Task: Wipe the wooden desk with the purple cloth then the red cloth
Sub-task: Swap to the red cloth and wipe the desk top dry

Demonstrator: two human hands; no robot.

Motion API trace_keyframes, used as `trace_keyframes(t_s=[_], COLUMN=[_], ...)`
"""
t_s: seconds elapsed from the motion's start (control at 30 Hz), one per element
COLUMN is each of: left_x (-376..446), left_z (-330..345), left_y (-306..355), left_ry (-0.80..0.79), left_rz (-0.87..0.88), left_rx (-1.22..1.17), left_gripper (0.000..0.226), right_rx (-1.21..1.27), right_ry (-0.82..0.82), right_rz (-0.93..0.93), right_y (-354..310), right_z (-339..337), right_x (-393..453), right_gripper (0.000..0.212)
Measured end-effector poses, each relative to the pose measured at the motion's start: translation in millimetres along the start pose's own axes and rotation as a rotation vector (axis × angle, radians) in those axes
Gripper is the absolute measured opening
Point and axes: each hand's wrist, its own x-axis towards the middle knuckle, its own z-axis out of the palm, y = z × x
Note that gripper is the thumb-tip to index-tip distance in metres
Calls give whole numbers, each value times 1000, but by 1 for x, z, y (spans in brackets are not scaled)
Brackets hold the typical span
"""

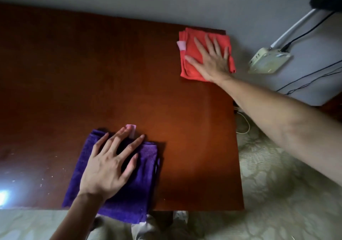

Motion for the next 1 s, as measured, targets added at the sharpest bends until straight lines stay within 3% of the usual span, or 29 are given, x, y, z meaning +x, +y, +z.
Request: trace_keyframes(t_s=[0.27,0.37,0.57,0.8,1.0], left_x=[-1,-2,-1,-1,-2], left_z=[-3,-4,-2,3,6], left_y=[6,8,5,4,2], left_ry=[-4,0,-2,34,48], left_rz=[-13,-17,-17,-8,-3], left_rx=[2,5,9,-17,-62], left_gripper=[57,56,56,55,55], right_rx=[-56,-94,-114,-110,-34], right_ry=[13,-14,-26,-18,-39], right_rz=[-206,-210,-348,-461,-275], right_y=[-8,-13,-5,-44,-115], right_z=[38,41,39,36,25], right_x=[-311,-354,-305,-119,45], right_gripper=[88,88,84,84,87])
